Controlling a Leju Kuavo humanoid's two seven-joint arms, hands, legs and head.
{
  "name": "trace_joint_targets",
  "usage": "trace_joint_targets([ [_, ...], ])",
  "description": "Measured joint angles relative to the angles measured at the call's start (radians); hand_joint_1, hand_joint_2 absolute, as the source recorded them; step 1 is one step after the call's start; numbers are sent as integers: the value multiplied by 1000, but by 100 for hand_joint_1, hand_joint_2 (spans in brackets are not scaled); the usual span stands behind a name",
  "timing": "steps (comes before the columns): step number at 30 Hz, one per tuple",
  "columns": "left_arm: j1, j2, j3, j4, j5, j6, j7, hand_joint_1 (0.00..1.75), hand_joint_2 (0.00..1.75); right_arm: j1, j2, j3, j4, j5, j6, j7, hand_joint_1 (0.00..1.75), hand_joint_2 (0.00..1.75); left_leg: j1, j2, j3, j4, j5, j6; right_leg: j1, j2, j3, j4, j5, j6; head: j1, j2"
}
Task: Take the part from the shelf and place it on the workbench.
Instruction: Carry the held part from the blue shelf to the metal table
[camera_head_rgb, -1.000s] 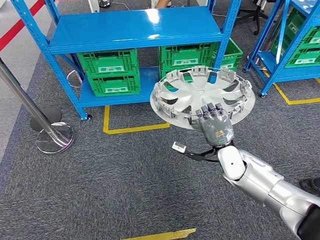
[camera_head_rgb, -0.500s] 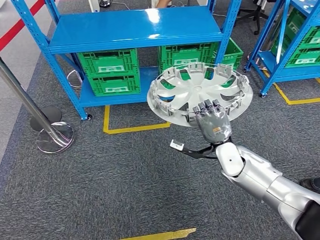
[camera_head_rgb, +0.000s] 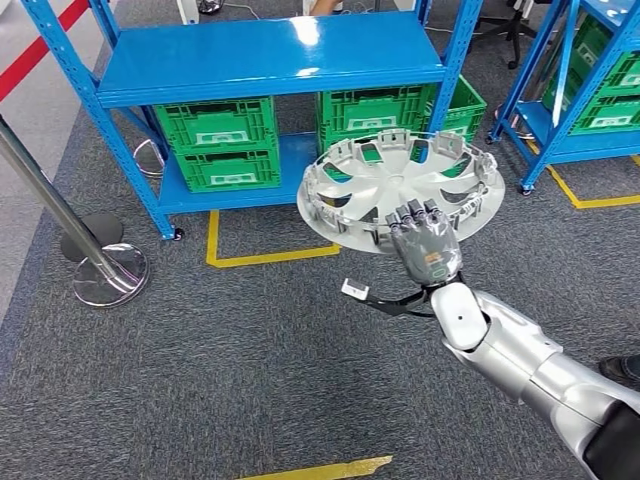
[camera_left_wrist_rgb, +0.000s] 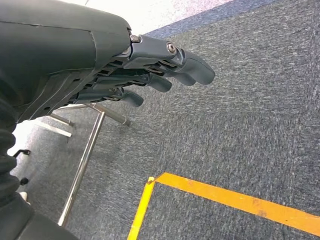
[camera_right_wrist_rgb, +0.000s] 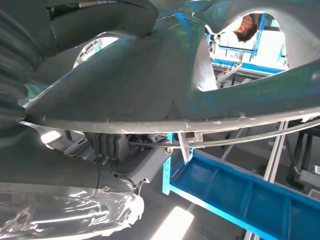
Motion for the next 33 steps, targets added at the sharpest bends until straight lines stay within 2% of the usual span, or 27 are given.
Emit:
trace_joint_targets([
  [2,0,0,0,0,0,-2,0,0,175,-1,1,1,5,0,0,9,175,175,-1,0,-1,2,0,1,-1,0,0,-1,2,2,0,0],
  [5,-1,1,0,0,0,-4,3,0,175,-7,7,8,11,0,0,24,175,175,-1,-2,-1,-7,8,13,-2,-2,1,-9,8,14,-1,0],
  [6,-1,0,0,0,0,-4,6,0,175,-10,9,11,14,0,0,28,175,175,2,-3,2,-17,15,17,-1,-2,-4,-6,2,17,0,0],
  [7,-2,0,0,0,0,-5,10,0,175,-14,9,14,17,0,0,34,175,175,6,-3,4,-27,22,19,0,-2,-15,14,-16,20,1,0],
  [8,-2,-1,0,0,0,-4,14,0,175,-18,9,18,21,-1,-1,40,175,175,10,-5,4,-34,27,19,-1,-1,-36,59,-46,22,2,0],
  [10,-2,-3,0,0,1,-3,24,0,175,-23,11,31,33,0,-4,50,175,175,13,-10,0,-35,30,18,-8,1,-92,192,-113,29,3,0],
  [11,-2,-4,0,0,3,-2,29,0,175,-22,13,39,41,0,-6,51,175,175,15,-16,-1,-34,31,16,-12,0,-111,242,-129,33,3,0],
  [12,-2,-5,0,0,5,0,35,0,175,-21,14,46,48,0,-8,48,175,175,18,-23,-3,-32,32,13,-17,0,-114,256,-126,38,3,0],
  [13,-2,-5,0,0,7,1,40,0,175,-19,15,51,55,0,-9,42,175,175,23,-33,-5,-29,32,8,-23,1,-98,231,-105,44,3,0],
  [14,-2,-6,0,0,10,3,45,0,175,-18,16,54,62,0,-10,34,175,175,29,-44,-9,-23,31,1,-30,6,-67,176,-74,51,4,0],
  [15,-2,-5,0,0,11,4,49,0,175,-18,17,56,68,0,-10,26,175,175,34,-55,-14,-16,29,-8,-37,24,-32,113,-54,60,4,0],
  [16,-3,-4,0,0,12,4,52,0,175,-19,19,56,73,0,-11,20,175,175,37,-65,-23,-4,27,-18,-42,43,-3,61,-42,63,6,0],
  [17,-4,-3,0,0,12,5,54,0,175,-20,21,56,78,0,-11,16,175,175,38,-74,-33,6,27,-27,-45,58,14,32,-40,62,7,0],
  [18,-4,-3,0,0,13,5,54,0,175,-20,23,56,82,0,-11,13,175,175,39,-83,-42,12,29,-35,-43,67,19,26,-47,57,8,0],
  [20,-1,-3,1,0,14,6,56,0,175,-18,31,55,89,0,-12,9,175,175,43,-97,-53,15,35,-46,-39,49,15,32,-46,39,8,0],
  [22,2,-2,1,0,15,6,58,0,175,-16,37,54,95,-1,-12,7,175,175,42,-74,-69,43,15,-54,-36,27,13,34,-44,22,3,0],
  [24,1,-2,1,0,15,6,58,0,175,-16,38,52,101,-1,-12,7,175,175,40,-29,-116,150,-45,-57,-30,4,13,33,-42,9,0,0],
  [26,0,-3,1,0,15,6,58,0,175,-16,39,50,106,-1,-12,7,175,175,39,-11,-173,283,-100,-55,-20,-20,12,33,-43,2,-1,0],
  [27,0,-4,1,0,15,6,59,0,175,-15,39,50,108,-1,-12,6,175,175,38,-9,-183,312,-105,-51,-15,-31,12,33,-43,0,-1,0],
  [28,1,-4,1,0,15,6,59,0,175,-15,40,50,110,-1,-12,5,175,175,35,-8,-175,302,-92,-44,-10,-42,12,33,-43,-1,-1,0],
  [29,1,-4,1,0,15,6,59,0,175,-15,41,49,112,-1,-12,3,175,175,30,-4,-147,254,-65,-34,-6,-52,12,33,-43,-2,-1,0],
  [31,0,-2,1,0,15,5,61,0,175,-15,44,46,113,-1,-12,0,175,175,10,31,-69,116,-15,-7,0,-71,13,33,-44,-2,-1,0],
  [32,-2,-1,1,0,15,5,62,0,175,-14,46,43,115,-1,-12,-2,175,175,1,50,-42,65,-4,3,2,-80,13,33,-44,-2,0,0],
  [33,-3,0,1,0,15,5,63,0,175,-14,47,40,116,-1,-12,-5,175,175,-6,62,-29,38,-3,9,3,-90,12,32,-44,-1,0,0],
])
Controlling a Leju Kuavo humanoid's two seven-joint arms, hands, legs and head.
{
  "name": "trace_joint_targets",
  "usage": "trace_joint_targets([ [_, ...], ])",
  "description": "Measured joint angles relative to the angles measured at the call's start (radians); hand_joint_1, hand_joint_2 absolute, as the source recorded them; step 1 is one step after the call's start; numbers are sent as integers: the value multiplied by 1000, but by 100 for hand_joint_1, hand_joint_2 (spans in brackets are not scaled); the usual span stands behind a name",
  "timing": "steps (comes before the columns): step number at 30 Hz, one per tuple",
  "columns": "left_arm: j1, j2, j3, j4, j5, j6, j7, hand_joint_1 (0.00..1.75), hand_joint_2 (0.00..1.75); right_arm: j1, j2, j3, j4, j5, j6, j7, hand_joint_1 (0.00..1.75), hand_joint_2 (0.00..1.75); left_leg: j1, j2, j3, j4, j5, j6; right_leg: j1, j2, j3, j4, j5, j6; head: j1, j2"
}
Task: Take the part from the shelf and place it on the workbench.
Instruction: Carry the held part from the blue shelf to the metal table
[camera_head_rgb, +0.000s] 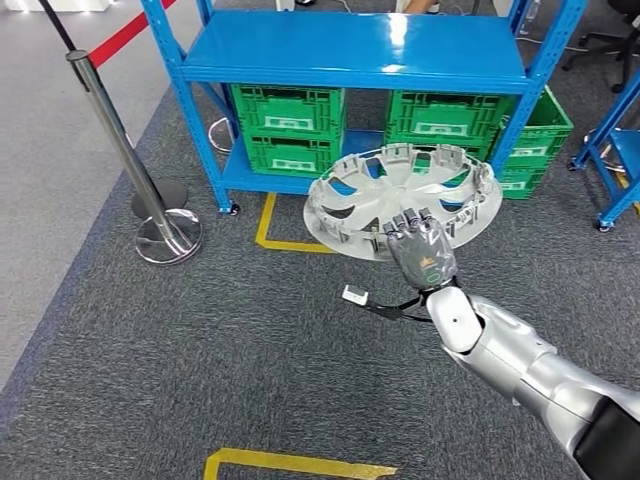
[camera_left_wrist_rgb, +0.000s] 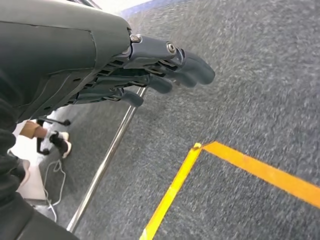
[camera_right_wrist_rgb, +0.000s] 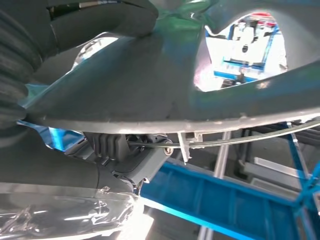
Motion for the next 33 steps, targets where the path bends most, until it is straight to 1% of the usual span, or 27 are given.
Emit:
trace_joint_targets([
  [1,0,0,0,0,0,0,2,0,175,1,2,-3,1,0,0,-4,175,175,-3,0,1,-8,-2,2,1,-10,0,-2,0,2,0,0],
  [2,1,0,0,0,0,0,4,0,175,1,5,-6,2,0,0,-7,175,175,-3,-10,1,-14,2,3,1,-19,1,-4,0,4,0,0],
  [3,3,0,0,0,1,0,6,0,175,1,7,-9,3,0,0,-10,175,175,0,-19,3,-22,8,5,0,-12,-1,-1,-4,8,0,0],
  [4,4,0,0,0,2,0,7,0,175,1,9,-12,4,0,0,-12,175,175,3,-28,5,-30,14,7,-1,7,-9,13,-17,12,1,0],
  [5,4,0,0,0,2,1,7,0,175,1,10,-15,4,0,0,-13,175,175,7,-36,7,-37,19,9,-2,33,-25,47,-38,15,2,0],
  [6,3,-1,0,0,3,0,7,0,175,2,9,-17,6,0,0,-13,175,175,9,-44,7,-40,22,11,-5,62,-51,102,-68,18,2,0],
  [7,1,-2,0,0,3,0,7,0,175,4,9,-18,7,0,0,-13,175,175,10,-54,6,-40,23,12,-5,79,-81,169,-99,20,2,0],
  [8,0,-4,0,0,3,0,7,0,175,6,9,-18,8,0,0,-13,175,175,10,-65,5,-40,24,13,-6,87,-111,232,-121,23,3,0],
  [9,0,-5,0,0,3,0,7,0,175,9,9,-18,10,0,0,-14,175,175,11,-77,6,-39,24,13,-7,90,-130,269,-127,26,3,0],
  [10,1,-7,0,0,3,0,7,0,175,12,9,-19,11,0,0,-14,175,175,12,-88,6,-39,24,12,-9,90,-133,271,-115,29,3,0],
  [11,1,-7,0,0,4,-1,7,0,175,13,9,-19,12,0,0,-14,175,175,14,-100,7,-37,24,11,-12,92,-116,231,-82,32,3,0],
  [12,2,-8,0,0,4,-1,7,0,175,14,9,-21,12,0,0,-15,175,175,15,-111,7,-34,23,8,-17,99,-85,161,-42,35,3,0],
  [14,1,-8,0,0,5,0,8,0,175,13,10,-25,13,0,0,-16,175,175,16,-131,0,-24,20,-3,-24,125,-22,37,5,37,3,0],
  [15,0,-8,0,0,5,0,9,0,175,12,10,-27,14,0,0,-17,175,175,16,-139,-5,-19,21,-9,-25,135,-7,8,9,36,2,0],
  [16,1,-8,0,0,6,0,10,0,175,13,10,-27,14,0,0,-19,175,175,17,-146,-11,-16,23,-14,-23,138,-1,1,4,31,2,0],
  [18,5,-9,0,0,6,0,11,0,175,15,11,-29,15,1,0,-21,175,175,19,-154,-18,-11,23,-23,-23,125,-1,-3,6,20,2,0],
  [20,7,-9,0,0,6,1,13,0,175,17,12,-33,15,0,0,-22,175,175,19,-128,-40,31,-7,-33,-26,109,2,-7,8,6,-4,0],
  [22,6,-12,0,0,6,1,13,0,175,20,12,-40,15,-1,0,-22,175,175,23,-89,-95,150,-69,-43,-25,94,2,-7,7,-3,-10,0],
  [23,5,-14,0,1,6,1,13,0,175,23,11,-43,15,-1,0,-23,175,175,27,-80,-127,217,-95,-47,-23,87,3,-7,6,-4,-10,0],
  [24,5,-15,0,1,5,1,13,0,175,26,11,-45,15,0,0,-24,175,175,29,-75,-150,263,-107,-48,-22,79,3,-7,5,-5,-10,0],
  [25,6,-17,0,1,5,1,13,0,175,30,10,-48,15,0,0,-26,175,175,31,-73,-156,276,-100,-49,-22,72,4,-7,5,-5,-10,0],
  [26,6,-19,0,1,5,1,13,0,175,34,10,-51,15,0,0,-27,175,175,33,-71,-142,248,-75,-48,-22,65,5,-7,4,-4,-10,0],
  [28,5,-21,0,1,4,1,12,0,175,40,8,-56,15,0,0,-29,175,175,31,-51,-76,118,-9,-44,-21,53,10,-7,0,0,-10,0],
  [29,4,-22,0,1,3,1,12,0,175,42,8,-59,15,0,0,-30,175,175,27,-37,-45,56,10,-39,-18,47,10,-6,-3,4,-10,0],
  [30,2,-24,0,1,2,0,11,0,175,43,6,-61,15,0,0,-30,175,175,23,-26,-26,16,18,-35,-16,41,10,-6,-4,8,-9,0],
  [31,1,-25,0,1,2,0,11,0,175,44,5,-63,15,0,0,-31,175,175,18,-20,-21,-1,15,-30,-14,35,9,-7,-5,13,-9,0],
  [33,2,-26,0,1,2,0,11,0,175,47,4,-68,15,0,0,-40,175,175,17,-33,-21,-9,16,-18,-16,25,9,-9,-8,24,-8,0],
])
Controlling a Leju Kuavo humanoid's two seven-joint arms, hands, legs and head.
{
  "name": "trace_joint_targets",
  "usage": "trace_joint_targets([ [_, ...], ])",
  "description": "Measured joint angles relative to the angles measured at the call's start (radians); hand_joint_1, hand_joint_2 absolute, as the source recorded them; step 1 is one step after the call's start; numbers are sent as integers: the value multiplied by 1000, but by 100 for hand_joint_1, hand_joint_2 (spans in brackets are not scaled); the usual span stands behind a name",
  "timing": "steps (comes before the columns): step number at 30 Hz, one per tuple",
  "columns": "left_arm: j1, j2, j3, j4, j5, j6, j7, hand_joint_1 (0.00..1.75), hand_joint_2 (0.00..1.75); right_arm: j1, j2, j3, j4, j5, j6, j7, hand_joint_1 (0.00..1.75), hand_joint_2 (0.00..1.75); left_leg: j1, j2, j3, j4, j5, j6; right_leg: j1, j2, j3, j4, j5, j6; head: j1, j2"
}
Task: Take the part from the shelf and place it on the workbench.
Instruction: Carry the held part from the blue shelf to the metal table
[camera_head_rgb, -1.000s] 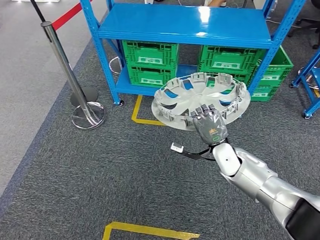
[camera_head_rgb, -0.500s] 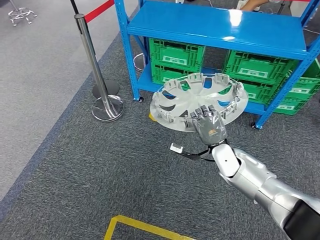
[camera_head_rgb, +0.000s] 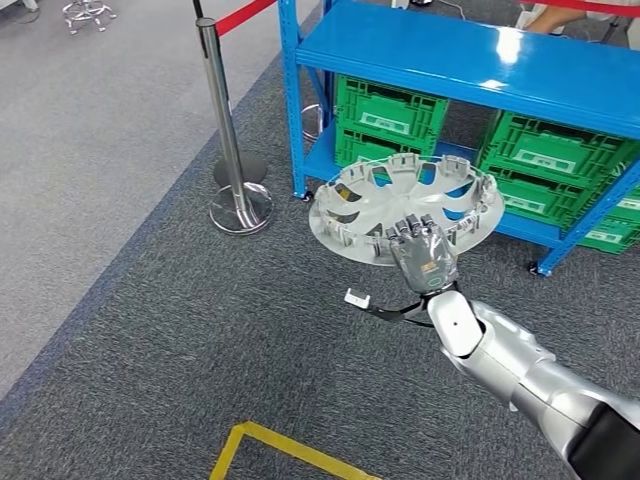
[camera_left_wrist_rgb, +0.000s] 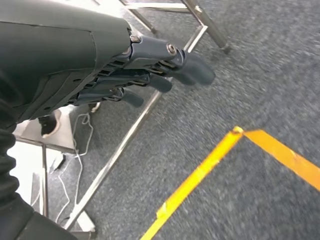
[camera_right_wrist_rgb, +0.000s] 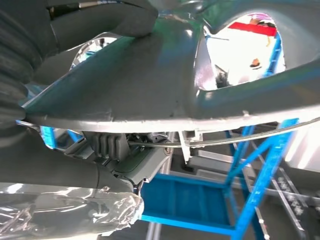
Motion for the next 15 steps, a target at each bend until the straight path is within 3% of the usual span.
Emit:
trace_joint_targets([
  [2,2,1,0,0,4,1,-2,0,175,4,1,-8,0,0,0,-13,175,175,2,-14,4,-8,4,13,-4,20,-15,31,-24,7,1,0],
  [5,-2,-1,0,0,10,2,-5,0,175,9,2,-14,0,0,0,-22,175,175,1,-35,6,-11,6,26,-5,61,-106,217,-111,8,4,0],
  [6,-2,-2,0,0,10,2,-5,0,175,12,2,-14,0,0,0,-22,175,175,0,-44,6,-11,5,28,-5,64,-136,271,-126,8,4,0],
  [7,-2,-4,1,0,10,2,-5,0,175,15,2,-14,0,0,0,-23,175,175,0,-55,7,-10,5,28,-5,65,-151,293,-122,8,5,0],
  [8,-2,-4,1,0,11,2,-5,0,175,17,2,-14,1,0,0,-23,175,175,0,-66,8,-9,5,28,-5,66,-147,272,-97,7,5,0],
  [11,-1,-5,1,0,14,3,-5,0,175,18,3,-14,1,0,0,-21,175,175,-1,-95,8,-2,1,22,-8,89,-63,79,7,1,4,0],
  [13,0,-5,2,0,19,4,-4,0,175,17,7,-13,3,1,0,-20,175,175,0,-108,2,3,1,12,-6,104,-29,16,20,-2,4,0],
  [15,4,-5,4,0,24,6,-3,0,175,18,16,-11,4,1,0,-19,175,175,2,-116,-2,4,2,1,-5,98,-23,10,19,-7,4,0],
])
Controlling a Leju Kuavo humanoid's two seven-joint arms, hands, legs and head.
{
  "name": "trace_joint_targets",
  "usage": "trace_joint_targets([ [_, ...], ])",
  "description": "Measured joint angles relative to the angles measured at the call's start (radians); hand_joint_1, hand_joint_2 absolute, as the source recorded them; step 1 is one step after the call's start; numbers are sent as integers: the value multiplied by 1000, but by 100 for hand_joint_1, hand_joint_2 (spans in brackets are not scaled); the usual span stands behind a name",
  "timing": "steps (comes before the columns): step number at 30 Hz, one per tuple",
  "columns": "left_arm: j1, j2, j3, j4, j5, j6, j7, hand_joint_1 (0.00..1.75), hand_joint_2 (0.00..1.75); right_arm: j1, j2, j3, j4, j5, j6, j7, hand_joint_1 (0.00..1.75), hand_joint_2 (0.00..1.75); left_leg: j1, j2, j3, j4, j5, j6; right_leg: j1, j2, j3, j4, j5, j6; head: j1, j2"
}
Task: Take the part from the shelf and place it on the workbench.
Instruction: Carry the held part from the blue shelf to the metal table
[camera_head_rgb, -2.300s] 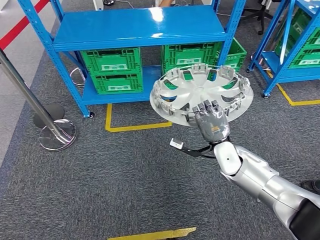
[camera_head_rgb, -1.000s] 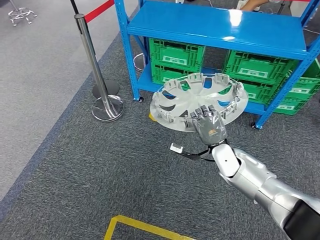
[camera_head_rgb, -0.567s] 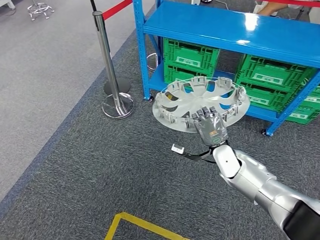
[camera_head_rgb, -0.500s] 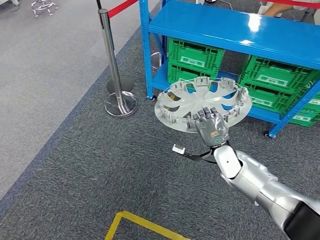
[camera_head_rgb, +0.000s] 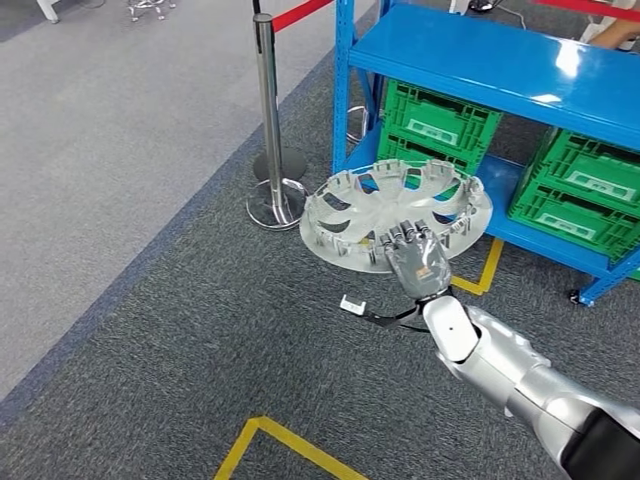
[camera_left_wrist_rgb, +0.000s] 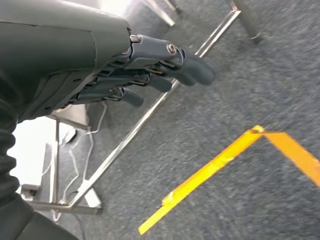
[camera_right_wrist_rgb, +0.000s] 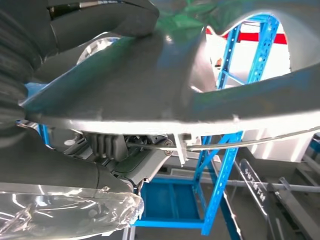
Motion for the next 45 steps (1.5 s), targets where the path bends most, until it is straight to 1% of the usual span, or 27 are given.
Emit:
trace_joint_targets([
  [2,2,1,2,0,3,1,1,0,175,1,8,1,1,0,0,1,175,175,0,21,-11,23,-19,-10,-3,-12,4,-6,3,-10,-4,0],
  [3,1,1,4,0,4,2,1,0,175,0,10,1,2,-1,0,2,175,175,1,39,-29,62,-42,-16,-4,-20,6,-9,4,-16,-7,0],
  [5,0,1,5,0,4,2,0,0,175,0,11,1,3,-1,0,2,175,175,6,68,-91,191,-104,-26,-2,-35,7,-9,3,-22,-11,0],
  [7,0,2,6,0,4,2,1,0,175,1,12,2,5,-1,0,2,175,175,12,74,-137,282,-128,-31,-1,-50,8,-9,1,-24,-11,0],
  [8,1,2,7,0,4,2,1,0,175,1,13,2,6,-1,0,2,175,175,13,75,-135,275,-111,-32,0,-56,10,-9,-1,-23,-11,0],
  [9,1,2,8,0,4,2,1,0,175,1,14,3,7,-1,0,2,175,175,14,79,-113,229,-79,-32,0,-63,12,-9,-2,-22,-11,0],
  [10,1,2,9,0,4,2,1,0,175,1,14,2,7,-1,0,2,175,175,14,89,-77,158,-40,-29,0,-69,16,-9,-5,-20,-11,0],
  [12,-1,2,11,0,4,2,0,0,175,1,16,2,7,-1,0,2,175,175,5,118,-16,40,-1,-21,4,-82,20,-8,-10,-13,-11,0],
  [13,-2,2,12,0,4,2,0,0,175,0,16,2,8,-1,0,2,175,175,0,128,-3,11,2,-16,6,-88,21,-9,-12,-8,-10,0],
  [15,-3,3,14,0,4,2,1,0,175,0,18,2,8,-1,0,2,175,175,-5,123,-1,-2,-2,-4,7,-102,23,-12,-14,1,-8,0],
  [17,0,4,16,0,4,2,1,0,175,0,20,2,8,-1,0,2,175,175,-3,109,3,-9,1,9,2,-90,17,2,-29,10,-7,0],
  [19,-2,5,16,0,4,3,1,0,175,0,21,2,9,-1,0,1,175,175,1,97,7,-15,3,21,-1,-55,-26,87,-77,14,-4,0],
  [21,-5,5,16,0,4,3,2,0,175,1,21,2,13,-1,0,-1,175,175,0,82,7,-15,2,28,-1,-37,-96,223,-130,16,-1,0],
  [22,-5,5,16,0,5,3,2,0,175,2,21,2,15,0,0,-3,175,175,-1,72,8,-14,2,29,-1,-34,-122,267,-138,17,-1,0],
  [23,-5,5,16,0,5,3,3,0,175,3,21,2,18,0,0,-5,175,175,-1,63,8,-13,1,29,-1,-33,-132,275,-126,17,0,0],
  [24,-4,5,17,0,5,3,4,0,175,3,22,2,21,-1,0,-7,175,175,-1,53,10,-12,0,28,-1,-32,-122,241,-94,16,0,0],
  [26,-3,4,17,0,5,3,5,0,175,-1,25,1,26,-1,0,-7,175,175,-1,36,10,-6,-4,22,-3,-19,-65,110,-19,14,0,0],
  [27,-4,4,17,0,5,4,7,0,175,-4,27,1,28,-1,0,-6,175,175,-2,29,8,-2,-6,18,-3,-10,-38,52,0,12,-1,0],
  [28,-3,4,18,0,6,4,10,0,175,-7,31,2,31,0,0,-5,175,175,-2,25,4,2,-6,13,-3,-2,-21,19,7,10,-2,0],
  [31,1,6,19,0,7,6,20,0,175,-12,46,5,37,0,0,-2,175,175,1,18,-5,7,-7,-2,0,-5,-11,3,4,1,-3,0],
  [33,2,7,21,0,7,7,22,0,175,-16,54,5,41,0,0,1,175,175,2,37,-19,39,-31,-13,-2,-16,-6,-2,5,-11,-5,0],
  [36,0,7,22,0,7,4,20,0,175,-23,58,7,49,-1,0,9,175,175,8,69,-102,214,-115,-28,-1,-33,-2,-4,3,-21,-9,0],
  [38,1,7,22,0,7,2,18,0,175,-26,63,12,53,-1,0,14,175,175,13,73,-142,291,-128,-31,0,-44,2,-4,0,-23,-9,0],
  [39,2,7,22,0,7,2,17,0,175,-26,65,15,55,-1,0,16,175,175,14,74,-135,273,-106,-32,0,-49,4,-4,-1,-22,-9,0],
  [42,1,7,22,0,9,1,18,0,175,-33,73,23,59,-1,0,25,175,175,11,97,-43,84,-11,-25,2,-61,13,-3,-9,-16,-9,0],
  [43,0,7,22,0,10,1,19,0,175,-36,76,26,60,-1,0,27,175,175,8,105,-20,38,0,-20,4,-65,14,-3,-11,-12,-8,0],
  [45,-1,7,23,0,13,-1,21,0,175,-43,80,30,64,-1,0,31,175,175,1,107,-7,9,-4,-10,8,-75,15,-5,-13,-2,-7,0],
])
